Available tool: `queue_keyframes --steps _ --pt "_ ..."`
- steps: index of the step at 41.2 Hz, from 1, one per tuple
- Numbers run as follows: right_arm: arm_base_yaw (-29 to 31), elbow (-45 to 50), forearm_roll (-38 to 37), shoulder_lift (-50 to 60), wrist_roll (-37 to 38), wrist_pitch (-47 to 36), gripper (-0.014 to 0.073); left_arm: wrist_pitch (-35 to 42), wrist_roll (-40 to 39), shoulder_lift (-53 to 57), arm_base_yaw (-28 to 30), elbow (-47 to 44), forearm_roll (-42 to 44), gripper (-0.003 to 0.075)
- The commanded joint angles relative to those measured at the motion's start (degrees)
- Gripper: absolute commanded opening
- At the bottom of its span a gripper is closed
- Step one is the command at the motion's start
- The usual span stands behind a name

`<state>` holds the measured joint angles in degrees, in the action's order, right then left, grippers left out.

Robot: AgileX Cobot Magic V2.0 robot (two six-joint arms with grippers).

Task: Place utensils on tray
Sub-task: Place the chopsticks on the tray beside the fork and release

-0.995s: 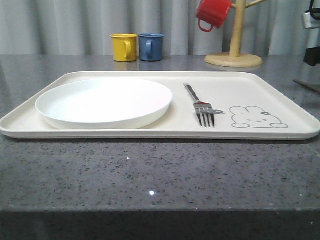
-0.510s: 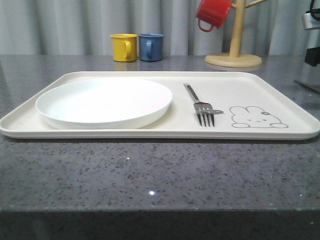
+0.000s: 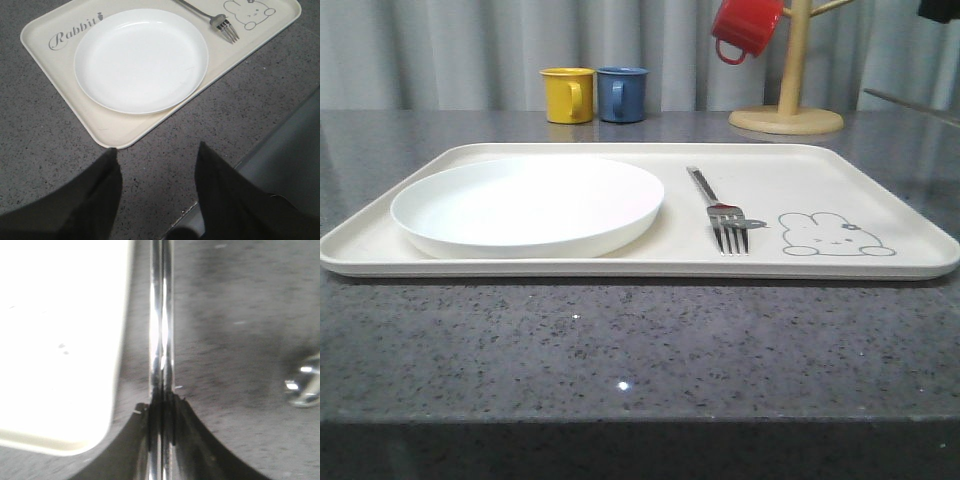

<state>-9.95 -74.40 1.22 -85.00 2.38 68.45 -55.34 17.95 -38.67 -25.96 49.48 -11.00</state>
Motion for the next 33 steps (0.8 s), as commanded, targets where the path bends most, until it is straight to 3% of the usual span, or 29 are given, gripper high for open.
queue_keyframes --steps 1,8,17,33 --pt "-3.47 -1.51 3.08 2.16 -0.67 -0.13 0.0050 3.87 -0.50 0.11 -0.43 1.48 -1.09 0.0338" --pt "-7.28 -1.81 9.35 0.59 2.82 -5.29 0.0050 3.87 -0.50 0.11 -0.43 1.48 -1.09 0.0338" --pt "-7.79 -1.81 10.19 -3.97 12.20 -12.29 0.0050 3.87 -0.50 0.11 -0.43 1.48 -1.09 0.0338" --pt "-7.79 -1.81 12.80 -10.05 12.90 -15.78 0.0089 3.87 -0.50 0.11 -0.43 1.48 -1.09 0.0338"
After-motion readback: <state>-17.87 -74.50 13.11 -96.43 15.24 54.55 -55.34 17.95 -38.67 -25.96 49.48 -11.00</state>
